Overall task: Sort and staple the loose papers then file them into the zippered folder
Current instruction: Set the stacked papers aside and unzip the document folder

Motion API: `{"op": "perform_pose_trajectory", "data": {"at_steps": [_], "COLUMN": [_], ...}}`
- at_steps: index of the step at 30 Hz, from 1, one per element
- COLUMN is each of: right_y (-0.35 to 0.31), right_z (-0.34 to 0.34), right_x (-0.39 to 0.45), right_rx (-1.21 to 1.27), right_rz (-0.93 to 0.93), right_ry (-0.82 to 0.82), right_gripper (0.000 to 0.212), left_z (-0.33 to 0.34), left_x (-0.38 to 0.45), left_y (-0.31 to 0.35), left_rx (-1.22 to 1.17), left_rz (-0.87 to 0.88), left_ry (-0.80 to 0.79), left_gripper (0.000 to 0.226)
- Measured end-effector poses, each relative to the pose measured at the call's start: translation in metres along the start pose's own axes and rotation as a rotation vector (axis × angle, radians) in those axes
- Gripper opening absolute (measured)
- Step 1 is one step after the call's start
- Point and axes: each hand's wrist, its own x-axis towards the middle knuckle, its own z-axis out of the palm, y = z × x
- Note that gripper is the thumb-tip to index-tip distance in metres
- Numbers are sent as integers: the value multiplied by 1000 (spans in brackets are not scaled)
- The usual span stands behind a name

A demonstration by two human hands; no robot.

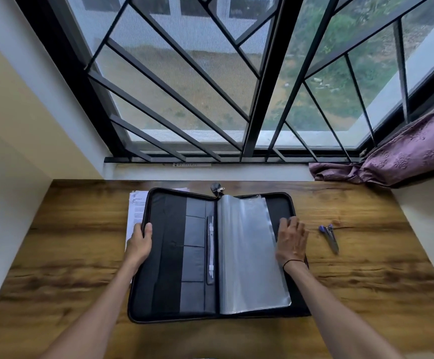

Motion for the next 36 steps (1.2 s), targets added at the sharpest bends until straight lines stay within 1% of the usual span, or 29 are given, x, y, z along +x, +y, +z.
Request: {"op": "perform_pose_trajectory", "data": {"at_steps": [1,2,3,4,6,8,9,11,13,15,17,19,20,23,27,28,30,32,36], "right_y": [-5,-11,-17,-22,-32,-39,-41,-44,-43,-40,-39,-41,-42,-43,-34,-28,-17,-8,-5], "right_z": [0,0,1,3,7,11,13,16,17,16,12,10,10,11,10,9,8,6,9], "right_x": [-4,-8,-11,-14,-18,-21,-21,-19,-11,-4,0,-1,-3,-9,-11,-11,-13,-15,-13], "right_rx": [30,100,183,244,264,261,301,374,381,371,372,395,415,491,571,579,572,563,566], "right_rz": [-38,-38,1,60,181,313,400,559,613,620,614,601,587,545,539,558,605,635,629], "right_ry": [23,39,42,19,-90,-253,-303,-350,-390,-448,-490,-499,-497,-455,-382,-354,-326,-341,-353], "right_gripper": [29,21,24,39,71,92,98,105,108,106,96,83,80,73,44,41,43,49,55], "left_z": [1,1,1,1,2,3,5,7,8,8,9,9,9,9,7,7,7,9,9], "left_x": [0,1,2,3,2,1,0,0,1,3,5,5,5,5,7,8,9,9,8], "left_y": [-1,-3,-4,-5,-5,-6,-6,-7,-9,-12,-13,-13,-13,-13,-15,-16,-18,-17,-17], "left_rx": [-3,-7,-6,-6,-5,23,44,95,134,149,155,159,163,164,168,169,166,164,183], "left_rz": [8,10,15,21,53,75,78,79,76,71,74,80,78,75,70,64,55,50,47], "left_ry": [6,14,22,29,47,74,86,100,105,107,105,101,98,93,87,85,85,91,98], "left_gripper": [40,39,38,38,36,34,33,31,31,32,31,30,30,31,35,36,38,37,36]}}
